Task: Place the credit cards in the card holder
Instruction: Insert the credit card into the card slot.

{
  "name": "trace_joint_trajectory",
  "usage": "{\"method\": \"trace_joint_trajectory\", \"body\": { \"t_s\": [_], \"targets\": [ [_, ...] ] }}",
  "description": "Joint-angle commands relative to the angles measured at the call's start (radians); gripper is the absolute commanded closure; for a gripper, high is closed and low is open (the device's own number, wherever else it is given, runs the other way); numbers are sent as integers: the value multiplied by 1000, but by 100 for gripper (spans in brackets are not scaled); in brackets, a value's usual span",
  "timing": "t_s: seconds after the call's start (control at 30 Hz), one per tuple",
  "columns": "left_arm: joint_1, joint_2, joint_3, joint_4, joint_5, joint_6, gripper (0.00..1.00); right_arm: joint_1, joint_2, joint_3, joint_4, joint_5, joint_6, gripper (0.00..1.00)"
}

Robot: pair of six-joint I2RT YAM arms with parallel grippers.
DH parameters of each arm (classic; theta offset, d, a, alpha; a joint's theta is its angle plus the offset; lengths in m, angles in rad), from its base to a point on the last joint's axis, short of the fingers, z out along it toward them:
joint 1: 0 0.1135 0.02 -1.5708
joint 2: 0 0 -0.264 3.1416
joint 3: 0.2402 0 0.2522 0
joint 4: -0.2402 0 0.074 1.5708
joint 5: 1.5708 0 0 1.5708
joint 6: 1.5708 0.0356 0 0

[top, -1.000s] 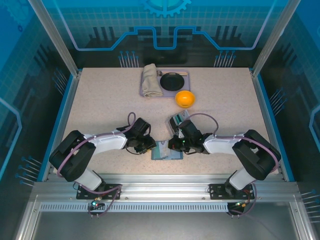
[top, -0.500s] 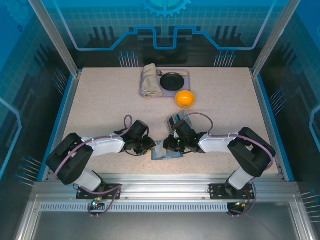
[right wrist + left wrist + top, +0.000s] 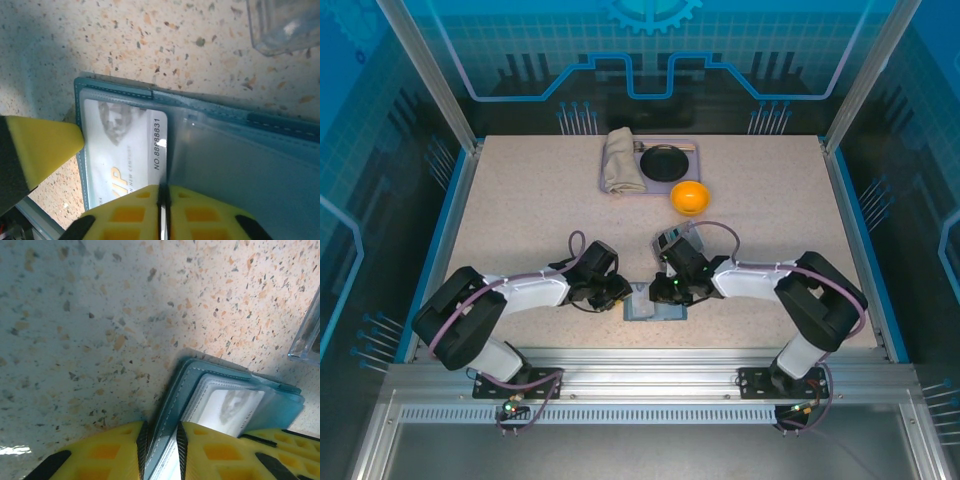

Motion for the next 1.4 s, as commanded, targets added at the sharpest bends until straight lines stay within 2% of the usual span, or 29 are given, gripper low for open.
{"method": "trace_joint_trajectory", "body": {
  "t_s": [0.0,0.4,0.57,0.67,0.77,0.93,1.1,1.37],
  "targets": [
    [-13,-16,1,-35,5,11,74,18,30,43,-20,-57,-20,91],
    [-12,-19,10,-56,-5,19,73,31,29,89,-55,-79,-46,87],
    [-13,-73,29,-159,-73,42,65,23,-29,98,-183,20,-112,81],
    [-18,-116,73,-264,-139,78,62,21,-24,97,-256,73,-160,81],
    [-30,-143,109,-287,-160,114,62,14,-10,97,-262,76,-172,81],
    [-62,-114,151,-207,-80,173,65,1,17,98,-266,96,-172,83],
    [-72,1,171,-123,24,183,69,-3,11,88,-270,103,-166,84],
    [-72,121,158,-133,16,147,76,-33,-40,90,-312,114,-195,83]
  ]
}}
